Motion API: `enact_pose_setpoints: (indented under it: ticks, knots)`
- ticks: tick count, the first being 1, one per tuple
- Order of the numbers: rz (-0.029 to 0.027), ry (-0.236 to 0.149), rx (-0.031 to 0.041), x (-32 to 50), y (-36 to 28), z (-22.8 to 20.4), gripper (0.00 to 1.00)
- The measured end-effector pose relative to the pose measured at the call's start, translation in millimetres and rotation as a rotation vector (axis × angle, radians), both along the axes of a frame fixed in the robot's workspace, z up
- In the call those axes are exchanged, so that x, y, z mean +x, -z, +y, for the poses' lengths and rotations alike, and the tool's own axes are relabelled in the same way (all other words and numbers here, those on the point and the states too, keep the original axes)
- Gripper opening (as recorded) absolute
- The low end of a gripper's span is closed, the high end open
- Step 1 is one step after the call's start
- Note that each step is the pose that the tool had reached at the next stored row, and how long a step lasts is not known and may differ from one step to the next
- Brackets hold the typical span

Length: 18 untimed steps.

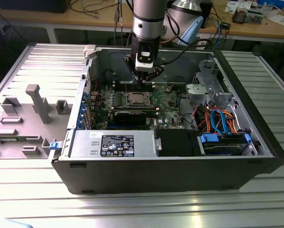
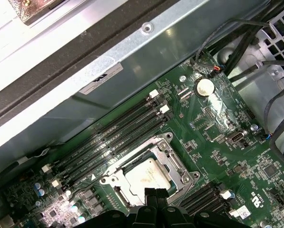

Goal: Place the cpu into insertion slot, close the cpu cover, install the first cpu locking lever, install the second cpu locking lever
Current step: 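Install the first cpu locking lever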

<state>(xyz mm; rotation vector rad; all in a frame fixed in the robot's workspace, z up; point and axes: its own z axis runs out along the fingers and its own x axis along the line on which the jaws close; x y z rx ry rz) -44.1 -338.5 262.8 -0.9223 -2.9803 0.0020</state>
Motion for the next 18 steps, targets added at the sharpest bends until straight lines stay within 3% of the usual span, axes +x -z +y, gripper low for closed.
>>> enact_pose_setpoints:
  ticks: [8, 16, 17, 18]
  knots:
    - [0.0001, -0.012, 0.0000, 0.0, 0.0, 0.0, 0.11]
    - [0.0000, -0.151, 0.0000, 0.0, 0.9, -0.1, 0.11]
    - [-0.0007, -0.169, -0.0001, 0.0, 0.9, -0.1, 0.11]
    - [-0.0064, -0.172, -0.0007, -0.1, 1.0, -0.1, 0.11]
